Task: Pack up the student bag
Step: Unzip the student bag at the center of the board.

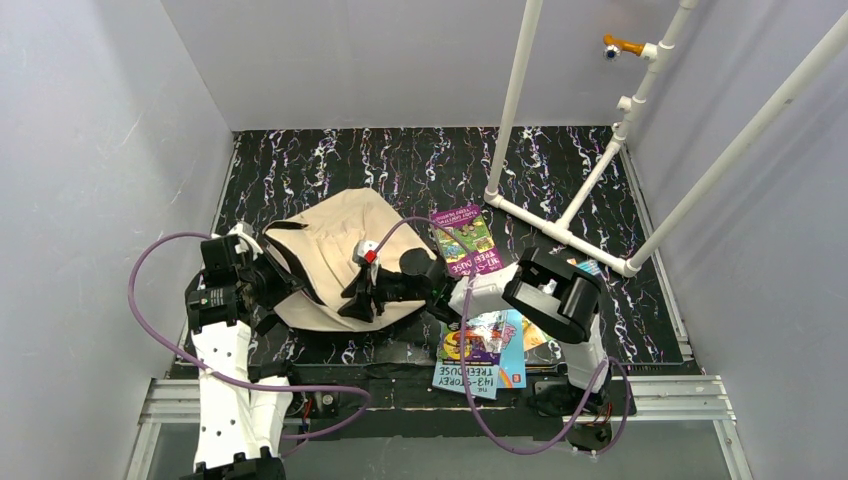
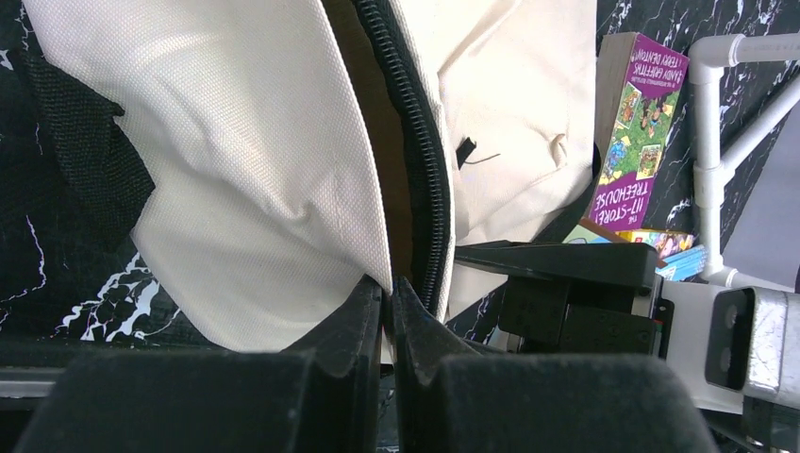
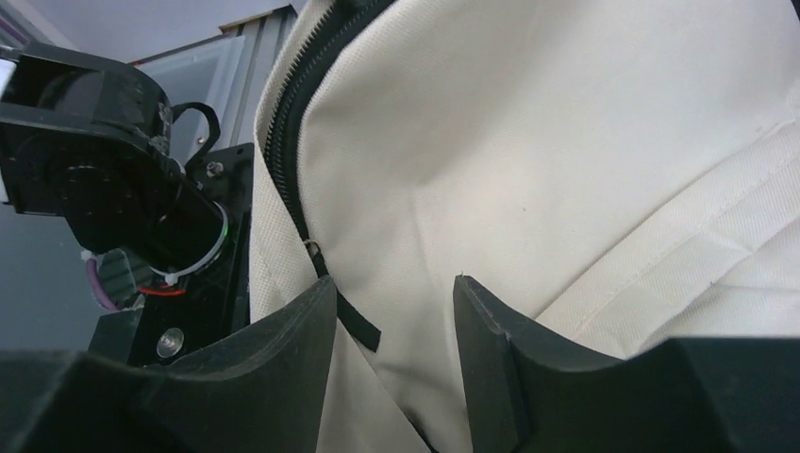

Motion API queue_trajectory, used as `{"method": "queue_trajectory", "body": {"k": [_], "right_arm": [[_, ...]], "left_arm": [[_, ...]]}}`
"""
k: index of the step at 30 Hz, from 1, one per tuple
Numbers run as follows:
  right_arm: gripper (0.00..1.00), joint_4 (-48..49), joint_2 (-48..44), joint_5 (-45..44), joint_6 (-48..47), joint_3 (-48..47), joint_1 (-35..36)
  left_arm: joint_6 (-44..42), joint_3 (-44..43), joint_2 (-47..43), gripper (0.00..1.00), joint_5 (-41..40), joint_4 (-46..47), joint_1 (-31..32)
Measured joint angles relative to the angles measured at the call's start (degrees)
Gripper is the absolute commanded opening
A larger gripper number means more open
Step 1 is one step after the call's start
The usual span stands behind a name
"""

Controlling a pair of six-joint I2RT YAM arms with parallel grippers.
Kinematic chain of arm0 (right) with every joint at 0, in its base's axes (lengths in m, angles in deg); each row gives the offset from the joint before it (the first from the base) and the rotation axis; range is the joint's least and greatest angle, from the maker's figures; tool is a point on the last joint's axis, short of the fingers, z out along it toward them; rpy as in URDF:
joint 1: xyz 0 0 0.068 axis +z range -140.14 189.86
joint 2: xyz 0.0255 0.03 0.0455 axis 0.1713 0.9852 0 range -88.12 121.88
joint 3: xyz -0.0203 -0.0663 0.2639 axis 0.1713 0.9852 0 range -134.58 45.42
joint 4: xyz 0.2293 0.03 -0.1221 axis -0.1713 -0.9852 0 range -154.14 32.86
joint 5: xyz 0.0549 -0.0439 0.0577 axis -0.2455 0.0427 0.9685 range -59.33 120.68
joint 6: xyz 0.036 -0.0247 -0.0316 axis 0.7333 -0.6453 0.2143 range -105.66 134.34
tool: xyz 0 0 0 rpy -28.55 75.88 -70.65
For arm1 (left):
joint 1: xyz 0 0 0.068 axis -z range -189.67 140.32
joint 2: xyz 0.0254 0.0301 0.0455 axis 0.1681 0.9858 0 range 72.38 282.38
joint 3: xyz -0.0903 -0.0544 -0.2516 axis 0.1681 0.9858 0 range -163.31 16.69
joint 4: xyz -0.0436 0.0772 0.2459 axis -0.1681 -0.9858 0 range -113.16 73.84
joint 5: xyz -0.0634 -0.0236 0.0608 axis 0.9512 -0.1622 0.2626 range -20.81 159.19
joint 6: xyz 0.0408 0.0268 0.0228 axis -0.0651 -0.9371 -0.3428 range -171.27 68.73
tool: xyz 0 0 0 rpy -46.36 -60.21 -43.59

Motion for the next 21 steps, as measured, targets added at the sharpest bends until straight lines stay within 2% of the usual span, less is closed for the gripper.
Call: {"method": "queue_trajectory", "body": {"k": [4, 8, 14, 21], "right_arm": [[0.66, -2.1, -0.2, -2.9, -1.0, 0.6, 0.1], [0.8, -14.6, -2.8, -9.9, -1.5, -3.5, 0.5], [0.97, -22.0, -8.9, -20.2, 0.8, -6.0, 0.6], [0.98, -34.8, -13.8, -29.3, 15.7, -3.2, -2.4]], "left_arm": [[0.0, 0.2, 0.0, 0.0, 0.0, 0.0, 0.0], [0.5, 0.2, -0.1, 0.0, -0.7, -0.5, 0.0], [4.0, -0.6, 0.5, 0.0, -1.2, -3.2, 0.0], [8.4, 0.9, -2.5, 0.0, 1.8, -5.7, 0.0]]}}
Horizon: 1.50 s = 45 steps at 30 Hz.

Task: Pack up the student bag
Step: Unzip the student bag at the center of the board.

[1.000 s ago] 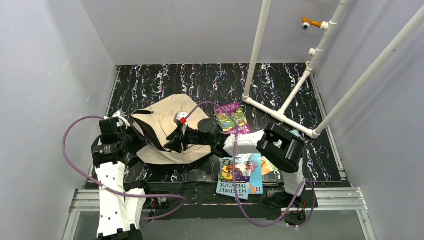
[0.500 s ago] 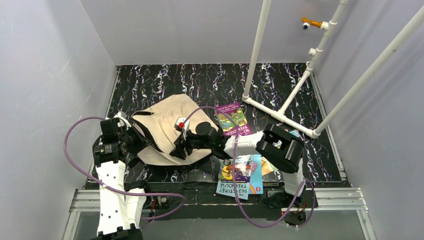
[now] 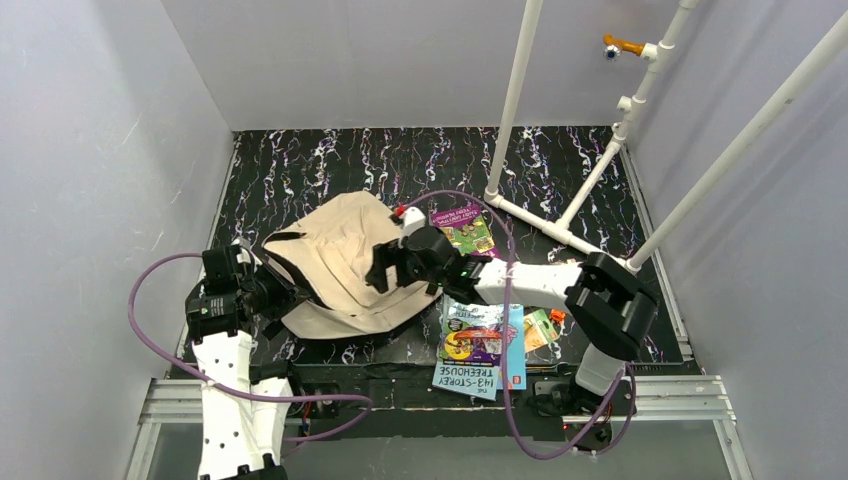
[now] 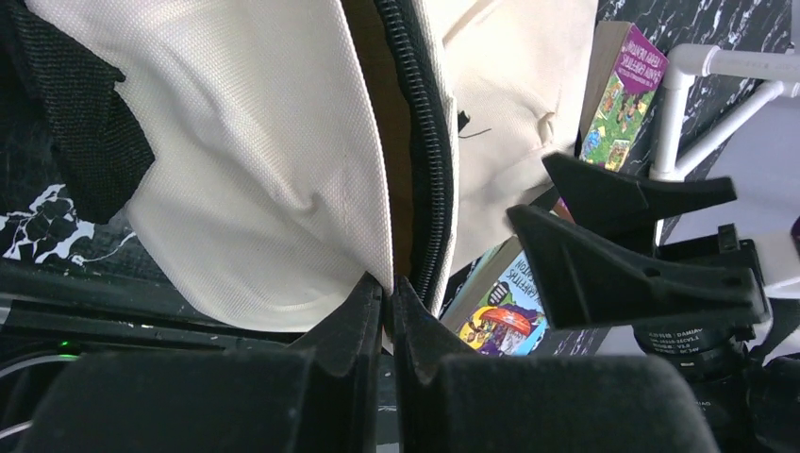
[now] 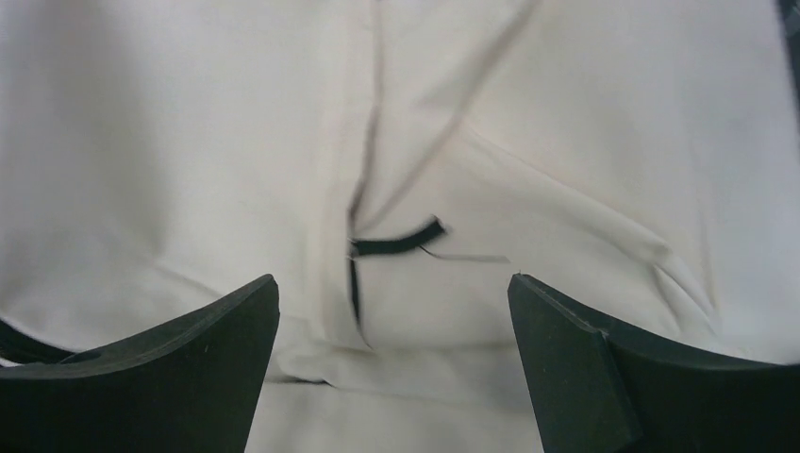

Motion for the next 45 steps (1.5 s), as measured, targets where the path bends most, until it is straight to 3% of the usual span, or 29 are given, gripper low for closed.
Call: {"method": "queue_trajectory", "body": {"k": [8, 14, 21, 25, 30, 32, 37, 41, 45], "right_arm": [[0.98, -12.9, -9.6, -2.4, 9.3, 8.4, -1.8], [0.98, -7.5, -10.9, 1.2, 19.7, 17.2, -2.6], [0.98, 2.8, -3.6, 4.4, 25.2, 16.7, -5.1], [0.98, 9.1, 6.8, 6.7, 25.6, 7.9, -7.6], [0.98, 9.0, 27.5, 8.7, 20.2, -20.1, -10.4], [0.98, 5.6, 33.8, 8.4, 16.3, -30.9, -11.0], [0.98, -13.0, 42.6, 7.9, 7.5, -54.7, -12.0], [0.98, -24.9, 39.6, 6.8, 1.4, -57.3, -13.4], [0.98, -33.8, 30.8, 5.6, -2.8, -50.2, -15.2]], "left_arm": [[1.4, -3.0, 0.6, 0.0, -4.8, -3.3, 0.0], [1.2, -6.2, 1.5, 0.0, -6.8, -4.2, 0.0], [3.2, -5.6, -0.7, 0.0, -6.3, -5.1, 0.0], [4.4, -4.2, -2.5, 0.0, -5.7, -4.5, 0.0], [7.0, 1.7, -4.5, 0.01, -3.9, -3.5, 0.0], [8.8, 5.2, -4.7, 0.1, -1.5, -1.8, 0.0], [14.0, 13.6, -0.8, 0.15, 8.3, 7.1, 0.1], [16.7, 13.8, 6.6, 0.13, 11.7, 15.2, 2.5], [19.1, 10.6, 16.1, 0.07, 11.9, 23.5, 11.6]]}}
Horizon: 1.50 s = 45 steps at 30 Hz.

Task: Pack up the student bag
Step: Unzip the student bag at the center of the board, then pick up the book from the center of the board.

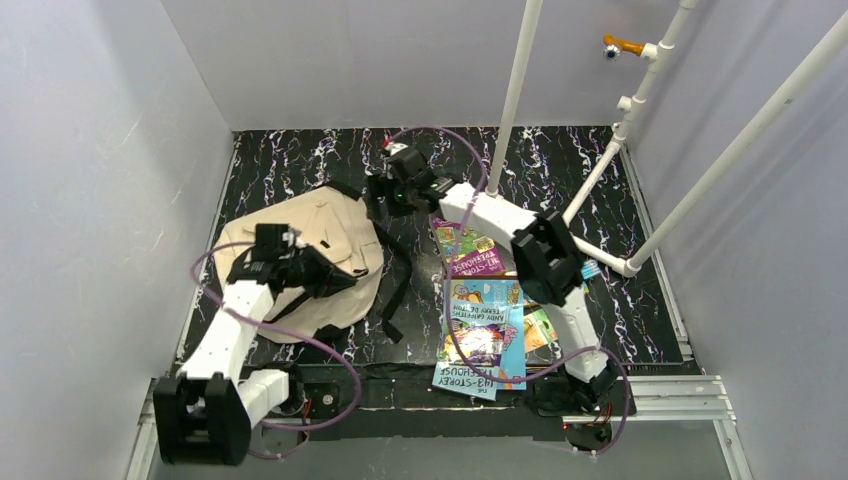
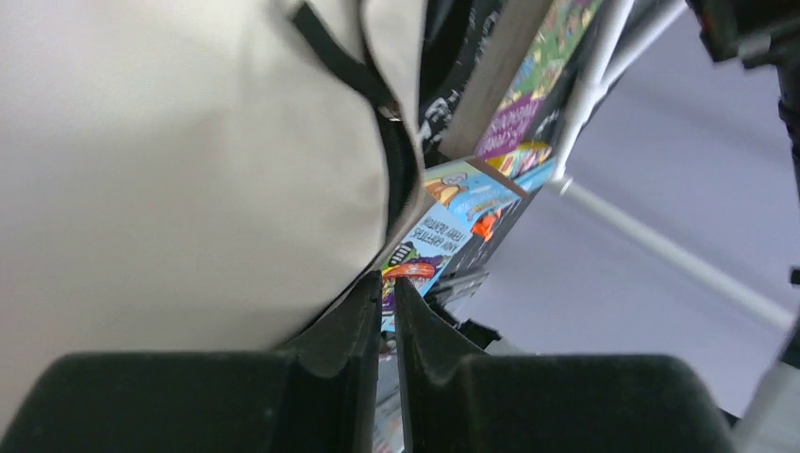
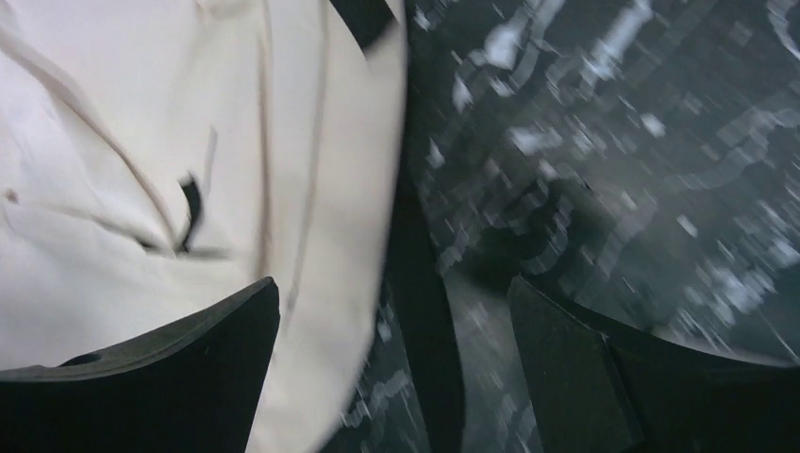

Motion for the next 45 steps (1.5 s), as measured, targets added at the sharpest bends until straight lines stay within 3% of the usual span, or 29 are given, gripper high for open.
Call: {"method": "queue_trajectory", "body": {"k": [1, 4, 6, 11, 12, 18, 21, 24, 27, 29, 30, 36, 40, 42, 45], "right_arm": [[0.98, -1.9, -2.9, -0.7, -1.0, 2.6, -0.5], [0.98, -5.7, -12.1, -1.3, -3.5, 11.2, -1.4], [0.98, -7.1, -19.5, -1.8, -4.6, 18.9, -1.6], [0.98, -9.2, -36.9, -4.6, -5.1, 36.7, -2.1], [0.98, -9.3, -40.1, -5.7, -4.9, 40.2, -2.1], [0.98, -10.6, -55.5, -11.4, -1.9, 55.9, -3.0], [0.98, -11.8, -60.1, -13.9, 0.3, 59.9, -3.3], [0.98, -13.0, -63.0, -15.9, 2.3, 61.6, -3.5], [0.88, -14.0, -64.7, -17.0, 4.1, 62.1, -3.6], [0.75, -14.3, -66.2, -16.8, 5.1, 63.0, -3.7], [0.74, -14.3, -67.1, -16.3, 5.6, 63.9, -3.7], [0.74, -16.5, -70.1, -12.0, 9.2, 68.5, -4.0], [0.75, -19.4, -69.9, -7.8, 11.7, 71.8, -4.0], [0.73, -20.3, -70.4, -6.2, 12.7, 73.5, -4.0], [0.55, -16.4, -69.3, -1.5, 12.6, 76.1, -4.3]], "left_arm": [[0.5, -1.4, 3.0, 0.08, 0.1, 2.2, 2.7], [0.9, -4.7, 10.0, 0.45, -0.6, 7.4, 7.5], [0.3, -5.2, 11.5, 0.64, -2.0, 8.9, 8.0], [-2.4, -5.6, 11.0, 0.96, -3.1, 8.6, 8.1], [-3.1, -5.6, 10.5, 0.98, -2.9, 8.4, 8.3], [-7.4, -6.7, 2.1, 0.98, -6.7, 1.9, 17.6], [-9.6, -10.8, -1.7, 0.98, -13.5, -4.3, 24.6], [-10.9, -13.6, -4.7, 0.98, -15.9, -7.2, 26.7], [-11.0, -14.1, -3.9, 0.97, -15.4, -6.7, 28.7], [-10.6, -14.1, -0.7, 1.0, -14.8, -4.7, 32.9], [-10.6, -14.1, 1.2, 0.99, -14.9, -3.9, 35.0], [-9.9, -16.7, 17.6, 0.99, -18.0, 0.6, 49.4], [-9.7, -18.9, 27.6, 0.98, -18.3, 5.3, 53.2], [-9.7, -19.7, 33.4, 0.94, -18.1, 7.6, 53.4], [-8.5, -20.2, 39.8, 0.76, -17.1, 13.0, 53.8]]}}
